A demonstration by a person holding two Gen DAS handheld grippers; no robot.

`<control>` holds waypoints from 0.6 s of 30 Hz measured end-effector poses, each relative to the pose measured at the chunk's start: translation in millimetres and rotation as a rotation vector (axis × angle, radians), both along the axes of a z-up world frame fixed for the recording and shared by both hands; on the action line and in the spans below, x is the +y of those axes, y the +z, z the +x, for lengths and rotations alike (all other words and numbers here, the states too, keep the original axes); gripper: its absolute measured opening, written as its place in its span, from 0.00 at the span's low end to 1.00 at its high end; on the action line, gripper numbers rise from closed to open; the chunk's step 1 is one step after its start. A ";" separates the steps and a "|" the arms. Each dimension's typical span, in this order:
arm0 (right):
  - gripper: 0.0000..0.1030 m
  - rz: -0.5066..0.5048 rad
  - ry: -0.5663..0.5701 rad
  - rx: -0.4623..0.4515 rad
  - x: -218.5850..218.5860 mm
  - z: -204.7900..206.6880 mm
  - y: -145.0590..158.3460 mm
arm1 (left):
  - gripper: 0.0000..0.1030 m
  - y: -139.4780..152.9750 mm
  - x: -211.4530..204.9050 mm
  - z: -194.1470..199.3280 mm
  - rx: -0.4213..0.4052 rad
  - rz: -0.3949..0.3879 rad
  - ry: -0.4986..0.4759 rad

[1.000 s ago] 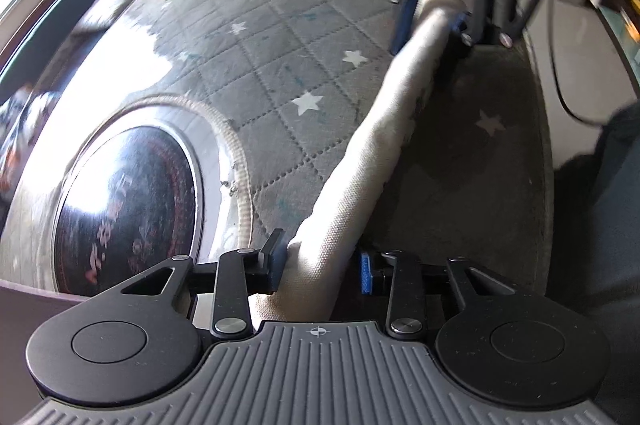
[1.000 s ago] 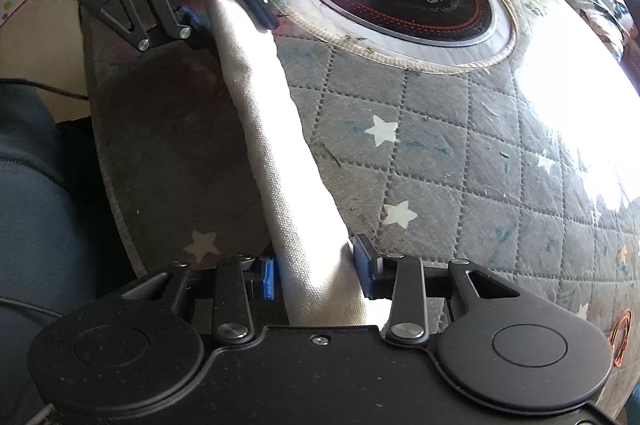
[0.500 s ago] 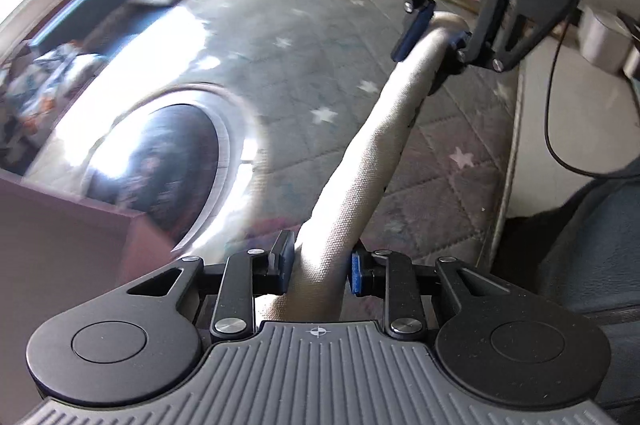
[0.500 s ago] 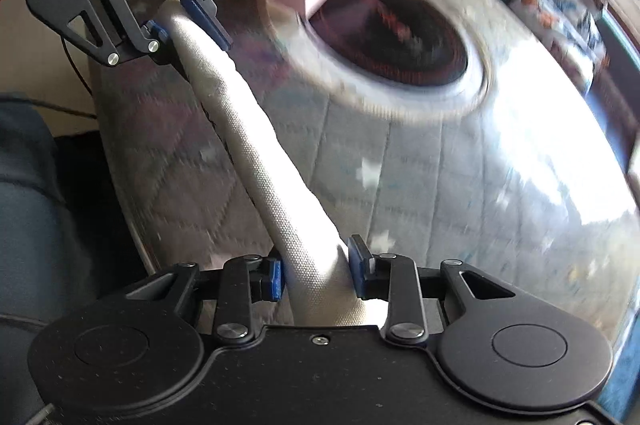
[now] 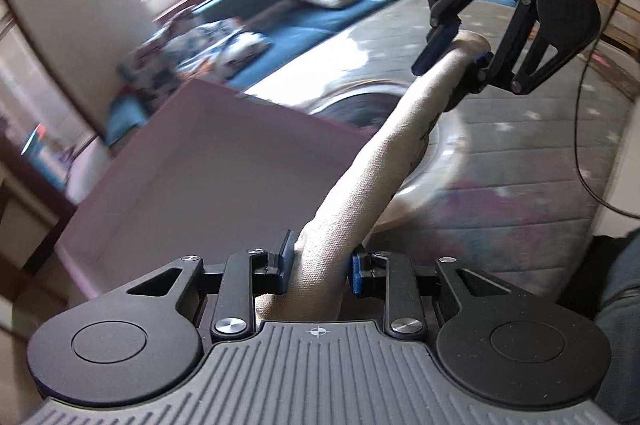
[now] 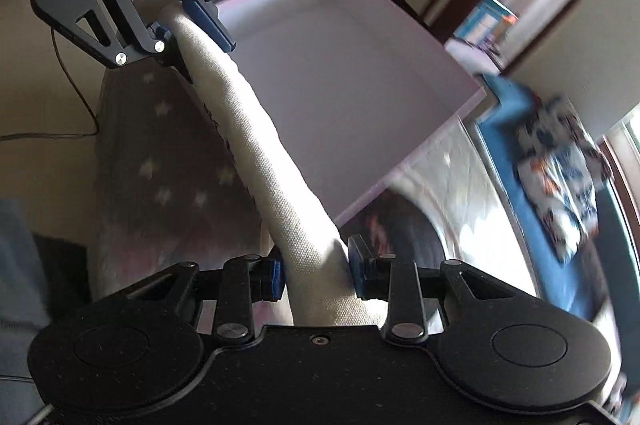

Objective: Fold shopping bag
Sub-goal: 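Lower the bag strip into the pink box with both tools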

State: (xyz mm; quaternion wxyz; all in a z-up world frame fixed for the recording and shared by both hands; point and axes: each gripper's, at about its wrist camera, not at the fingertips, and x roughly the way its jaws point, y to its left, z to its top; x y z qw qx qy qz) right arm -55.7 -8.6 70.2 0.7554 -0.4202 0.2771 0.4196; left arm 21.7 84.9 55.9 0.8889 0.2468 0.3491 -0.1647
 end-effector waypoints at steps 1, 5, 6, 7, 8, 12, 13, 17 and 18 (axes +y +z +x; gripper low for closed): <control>0.32 -0.001 0.012 0.003 9.3 6.3 0.9 | 0.27 2.8 8.3 3.6 0.006 -0.002 0.016; 0.32 -0.021 0.043 0.051 41.2 31.4 -1.4 | 0.27 6.6 39.9 18.5 0.058 -0.013 0.060; 0.32 -0.029 0.050 0.065 47.6 37.0 -3.5 | 0.27 4.9 45.2 21.5 0.070 -0.017 0.067; 0.32 -0.036 0.055 0.077 52.7 41.2 -5.1 | 0.27 2.0 49.3 24.1 0.082 -0.023 0.073; 0.32 -0.042 0.058 0.087 57.1 45.7 -7.1 | 0.27 -0.9 54.6 27.2 0.097 -0.031 0.081; 0.32 -0.058 0.065 0.153 74.6 68.3 -17.6 | 0.27 -13.7 73.5 39.0 0.162 -0.066 0.107; 0.32 -0.061 0.065 0.170 77.4 72.8 -20.3 | 0.27 -16.8 75.9 40.9 0.174 -0.071 0.109; 0.32 -0.084 0.068 0.227 83.9 84.9 -31.1 | 0.27 -29.9 83.3 51.0 0.230 -0.085 0.098; 0.32 -0.089 0.065 0.241 85.1 89.6 -34.4 | 0.27 -33.3 85.0 54.5 0.244 -0.090 0.096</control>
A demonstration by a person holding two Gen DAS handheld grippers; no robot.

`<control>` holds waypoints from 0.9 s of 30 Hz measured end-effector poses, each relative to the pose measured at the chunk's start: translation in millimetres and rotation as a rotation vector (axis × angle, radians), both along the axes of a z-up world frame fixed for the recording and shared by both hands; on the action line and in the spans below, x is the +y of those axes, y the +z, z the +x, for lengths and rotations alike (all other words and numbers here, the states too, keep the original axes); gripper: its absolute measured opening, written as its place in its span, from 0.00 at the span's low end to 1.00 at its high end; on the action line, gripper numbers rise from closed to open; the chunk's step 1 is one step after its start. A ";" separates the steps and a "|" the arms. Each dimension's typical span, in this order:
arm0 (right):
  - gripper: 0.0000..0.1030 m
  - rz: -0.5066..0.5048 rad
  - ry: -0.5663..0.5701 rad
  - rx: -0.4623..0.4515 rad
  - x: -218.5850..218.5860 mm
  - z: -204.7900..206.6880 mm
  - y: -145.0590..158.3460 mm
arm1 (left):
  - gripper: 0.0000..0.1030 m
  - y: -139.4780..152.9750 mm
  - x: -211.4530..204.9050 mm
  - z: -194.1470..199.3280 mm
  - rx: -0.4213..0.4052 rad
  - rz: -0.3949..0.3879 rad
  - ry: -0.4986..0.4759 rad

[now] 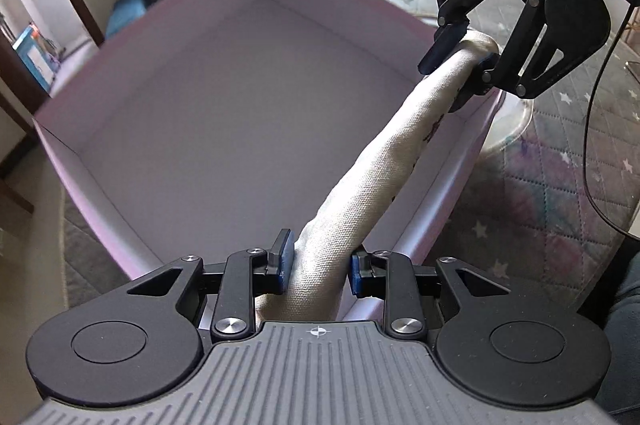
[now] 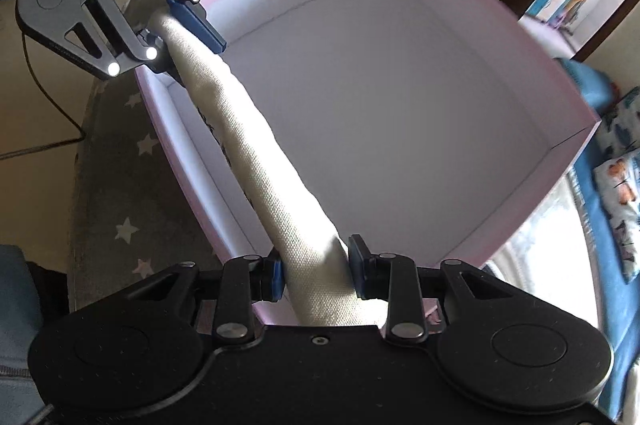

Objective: Fold shopping bag
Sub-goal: 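Lower the bag strip into the pink box with both tools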

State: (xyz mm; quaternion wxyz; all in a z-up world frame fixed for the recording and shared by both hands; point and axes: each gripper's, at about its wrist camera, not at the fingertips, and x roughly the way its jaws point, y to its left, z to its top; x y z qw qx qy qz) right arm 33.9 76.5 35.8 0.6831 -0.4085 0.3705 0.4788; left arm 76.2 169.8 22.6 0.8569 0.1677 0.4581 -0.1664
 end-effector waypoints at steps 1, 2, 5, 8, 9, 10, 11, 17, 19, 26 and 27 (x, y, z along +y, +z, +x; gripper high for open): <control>0.32 -0.004 -0.001 0.009 0.7 3.4 -2.4 | 0.27 -2.8 1.3 3.3 0.013 -0.004 -0.002; 0.32 -0.008 -0.002 0.019 0.9 6.0 -4.3 | 0.27 -5.2 2.4 6.3 0.026 -0.008 -0.005; 0.33 -0.018 -0.006 0.048 -4.6 14.4 -11.5 | 0.27 -11.2 3.0 12.9 0.055 -0.012 -0.017; 0.33 -0.029 -0.008 0.079 -4.3 22.0 -15.7 | 0.27 -16.5 6.3 18.5 0.089 -0.024 -0.025; 0.33 -0.034 -0.009 0.090 -2.3 24.3 -16.8 | 0.27 -18.1 7.3 19.6 0.099 -0.027 -0.028; 0.33 -0.039 -0.007 0.099 -1.4 26.1 -18.0 | 0.27 -19.4 8.1 20.3 0.107 -0.027 -0.031; 0.33 -0.043 -0.007 0.109 -1.0 27.9 -19.3 | 0.27 -20.7 9.3 20.9 0.115 -0.028 -0.033; 0.33 -0.062 -0.003 0.156 0.8 39.2 -27.2 | 0.27 -26.3 19.1 20.2 0.158 -0.035 -0.038; 0.33 -0.065 0.002 0.167 1.3 40.3 -28.3 | 0.27 -27.2 21.8 18.3 0.165 -0.038 -0.041; 0.37 -0.062 -0.005 0.198 1.2 43.0 -21.9 | 0.28 -26.4 33.1 9.5 0.177 -0.041 -0.046; 0.39 -0.060 -0.009 0.205 1.0 43.3 -20.1 | 0.28 -25.6 34.7 8.3 0.178 -0.042 -0.047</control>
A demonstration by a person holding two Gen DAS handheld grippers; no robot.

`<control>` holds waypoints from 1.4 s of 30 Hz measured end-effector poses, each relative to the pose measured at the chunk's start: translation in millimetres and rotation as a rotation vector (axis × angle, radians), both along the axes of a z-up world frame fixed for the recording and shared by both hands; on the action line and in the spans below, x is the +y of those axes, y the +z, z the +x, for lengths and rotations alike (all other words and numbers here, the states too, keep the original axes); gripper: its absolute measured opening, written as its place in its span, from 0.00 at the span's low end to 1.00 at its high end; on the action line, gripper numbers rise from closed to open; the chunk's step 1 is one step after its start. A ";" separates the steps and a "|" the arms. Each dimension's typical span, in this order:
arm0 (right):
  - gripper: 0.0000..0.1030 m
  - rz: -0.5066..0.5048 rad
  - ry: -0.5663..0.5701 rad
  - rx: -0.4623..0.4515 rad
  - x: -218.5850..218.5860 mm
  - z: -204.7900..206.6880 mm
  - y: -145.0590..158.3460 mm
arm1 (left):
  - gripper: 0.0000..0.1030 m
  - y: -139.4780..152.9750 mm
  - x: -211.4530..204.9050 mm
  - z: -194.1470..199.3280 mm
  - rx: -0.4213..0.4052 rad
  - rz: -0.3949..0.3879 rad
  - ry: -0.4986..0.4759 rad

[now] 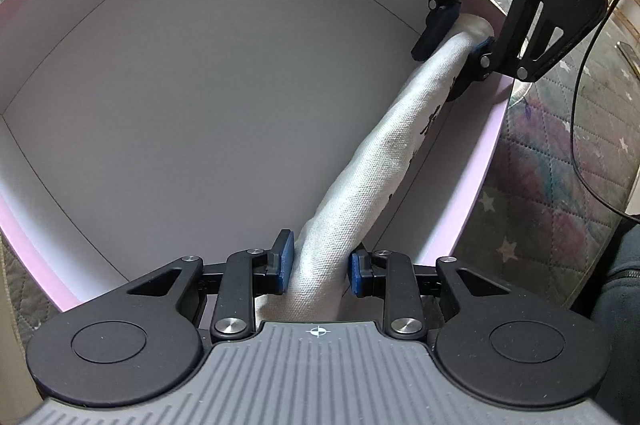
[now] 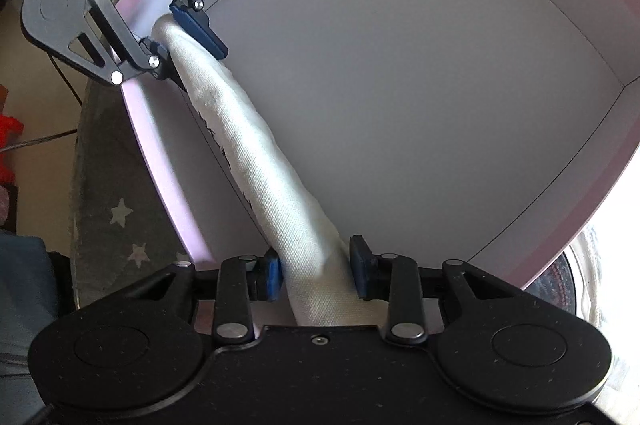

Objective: Fold shopping bag
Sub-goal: 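Lower the bag strip into the pink box with both tools, then open the right tool and release the strip while the left tool holds it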

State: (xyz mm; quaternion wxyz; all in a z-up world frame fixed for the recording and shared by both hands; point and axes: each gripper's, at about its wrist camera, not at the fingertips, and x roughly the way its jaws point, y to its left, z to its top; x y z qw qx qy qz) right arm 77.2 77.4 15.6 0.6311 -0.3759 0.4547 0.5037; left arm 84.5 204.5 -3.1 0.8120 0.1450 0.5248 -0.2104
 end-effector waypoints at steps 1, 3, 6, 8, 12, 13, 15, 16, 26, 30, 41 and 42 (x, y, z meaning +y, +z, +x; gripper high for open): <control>0.41 0.001 -0.003 0.005 -0.2 0.1 1.6 | 0.28 0.8 1.7 -1.5 0.001 0.000 -0.002; 0.41 0.006 -0.004 0.007 -1.0 -0.1 6.3 | 0.28 2.4 5.1 -5.1 0.005 0.003 -0.008; 0.43 0.017 -0.022 0.030 -3.1 1.0 14.3 | 0.28 4.5 9.6 -10.7 0.010 0.010 -0.014; 0.44 0.029 -0.030 0.039 -5.0 0.7 21.6 | 0.28 5.2 11.8 -14.1 0.010 0.016 -0.017; 0.45 0.070 -0.034 0.070 -7.4 -3.4 37.6 | 0.28 7.8 17.7 -23.0 0.011 0.027 -0.024; 0.45 0.079 -0.030 0.071 -7.6 -5.2 41.4 | 0.28 8.4 19.3 -24.7 0.013 0.027 -0.024; 0.45 0.094 -0.027 0.070 -6.7 -7.8 47.7 | 0.28 9.6 22.2 -28.2 0.015 0.031 -0.030; 0.45 0.104 -0.031 0.078 -6.0 -8.0 50.5 | 0.28 10.4 24.1 -30.4 0.016 0.032 -0.033; 0.45 0.156 -0.157 0.028 14.2 8.7 62.4 | 0.28 16.2 45.1 -53.3 0.029 0.037 -0.056; 0.45 0.139 -0.216 0.037 25.8 17.4 53.9 | 0.29 19.3 55.6 -65.6 0.033 0.037 -0.065; 0.45 0.096 -0.303 0.134 35.4 38.1 45.6 | 0.31 25.5 83.2 -98.4 0.049 0.033 -0.092; 0.45 0.096 -0.307 0.139 35.5 38.2 46.0 | 0.32 26.4 86.2 -102.0 0.049 0.031 -0.094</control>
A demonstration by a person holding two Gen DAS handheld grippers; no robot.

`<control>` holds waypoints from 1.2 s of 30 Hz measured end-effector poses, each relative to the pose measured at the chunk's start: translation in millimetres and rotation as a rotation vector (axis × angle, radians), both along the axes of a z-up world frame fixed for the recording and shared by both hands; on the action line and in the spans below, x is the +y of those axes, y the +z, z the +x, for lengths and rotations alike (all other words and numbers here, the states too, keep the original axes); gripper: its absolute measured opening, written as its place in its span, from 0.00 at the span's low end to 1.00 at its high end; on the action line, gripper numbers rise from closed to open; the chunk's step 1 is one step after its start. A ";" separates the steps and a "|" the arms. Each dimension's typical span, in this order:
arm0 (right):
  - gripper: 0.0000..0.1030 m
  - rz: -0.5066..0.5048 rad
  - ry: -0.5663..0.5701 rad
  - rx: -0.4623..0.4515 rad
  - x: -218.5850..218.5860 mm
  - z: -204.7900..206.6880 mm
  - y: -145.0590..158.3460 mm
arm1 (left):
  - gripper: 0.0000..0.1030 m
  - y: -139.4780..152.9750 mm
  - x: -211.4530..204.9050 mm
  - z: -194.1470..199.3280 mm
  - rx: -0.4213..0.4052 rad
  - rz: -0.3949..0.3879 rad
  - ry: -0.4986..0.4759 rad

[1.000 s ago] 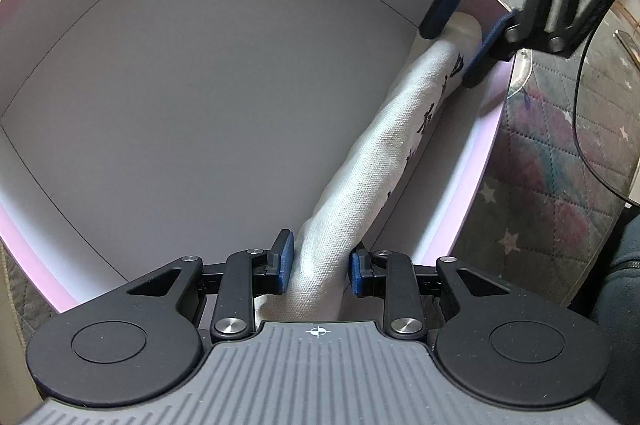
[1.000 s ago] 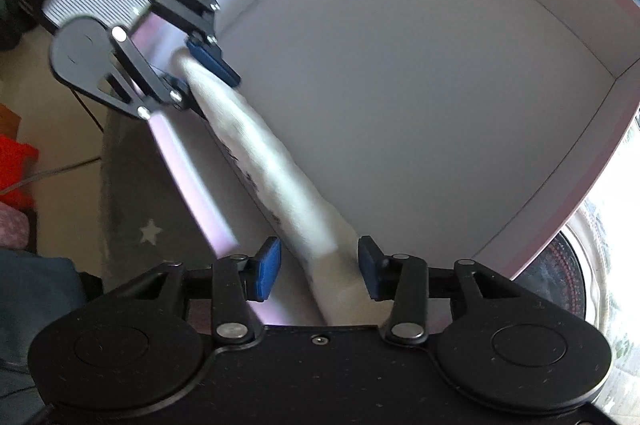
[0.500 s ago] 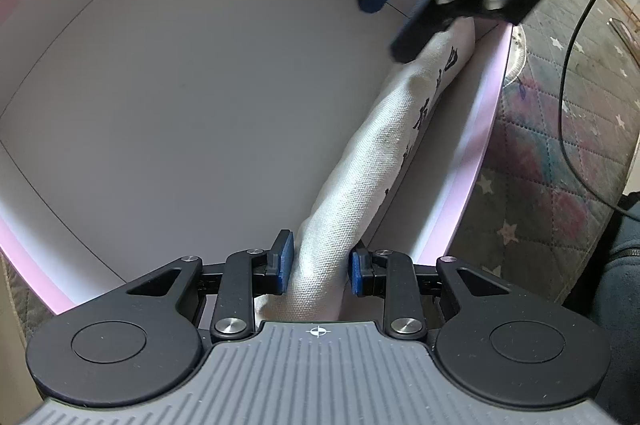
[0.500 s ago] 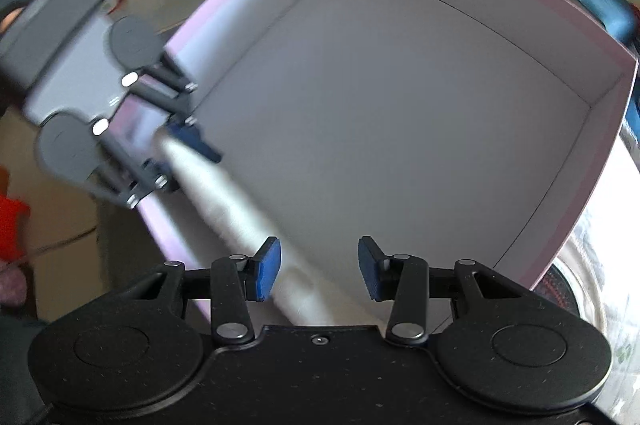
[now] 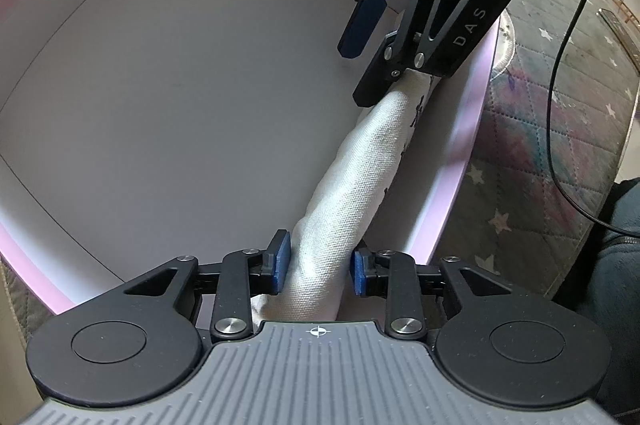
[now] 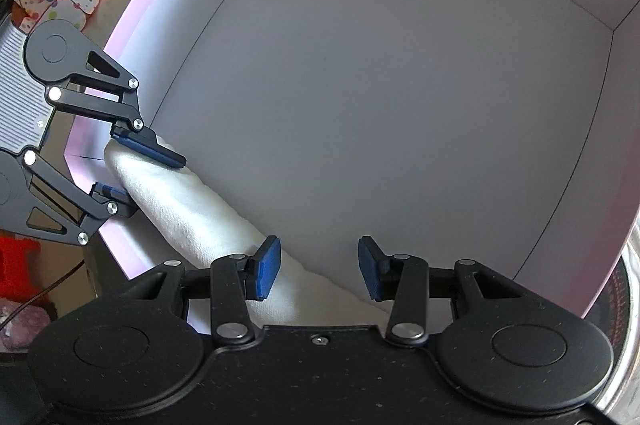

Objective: Fold shopping bag
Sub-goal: 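Open the right tool and release the strip while the left tool holds it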

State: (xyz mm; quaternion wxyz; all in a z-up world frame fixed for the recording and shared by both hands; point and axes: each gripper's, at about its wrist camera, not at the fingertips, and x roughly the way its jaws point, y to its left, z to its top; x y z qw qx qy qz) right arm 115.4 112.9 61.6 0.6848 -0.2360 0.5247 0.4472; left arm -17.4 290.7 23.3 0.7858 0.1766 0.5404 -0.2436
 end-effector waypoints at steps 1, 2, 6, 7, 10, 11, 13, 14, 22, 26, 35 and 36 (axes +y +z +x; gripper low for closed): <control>0.45 0.000 -0.003 0.003 0.0 0.4 0.0 | 0.33 1.1 3.0 -3.4 0.000 -0.002 -0.001; 0.45 -0.001 -0.003 0.006 0.1 -0.7 -0.7 | 0.34 2.4 6.8 -7.3 0.000 -0.007 0.000; 0.45 -0.005 -0.001 0.007 -4.0 -2.4 -7.1 | 0.34 7.6 20.9 -21.5 0.001 -0.022 0.003; 0.45 -0.006 0.000 0.006 -4.3 -6.7 -13.2 | 0.34 8.8 23.9 -24.9 0.000 -0.025 0.003; 0.44 -0.008 0.000 0.004 -3.5 -14.4 -19.0 | 0.33 15.4 35.5 -38.0 -0.006 -0.050 0.005; 0.44 -0.008 0.000 0.005 -3.2 -15.3 -19.5 | 0.33 18.1 40.0 -42.1 -0.008 -0.062 0.008; 0.45 -0.008 -0.003 0.007 -3.4 -15.2 -19.0 | 0.33 24.7 45.5 -45.6 -0.016 -0.084 0.016; 0.45 -0.008 -0.003 0.008 -3.4 -15.3 -18.7 | 0.33 29.4 43.0 -40.4 -0.022 -0.094 0.019; 0.45 -0.006 0.001 0.005 -4.3 -18.5 -14.8 | 0.32 83.4 -8.3 72.3 -0.063 -0.111 0.091; 0.45 0.002 -0.001 0.008 -6.2 -20.6 -11.8 | 0.32 72.3 -15.2 81.8 -0.069 -0.101 0.138; 0.44 0.011 -0.008 0.011 -9.3 -27.0 -9.4 | 0.32 53.0 -30.0 89.6 -0.053 -0.071 0.165; 0.44 0.013 -0.006 0.009 -9.8 -27.0 -8.5 | 0.32 51.9 -31.1 88.8 -0.051 -0.064 0.160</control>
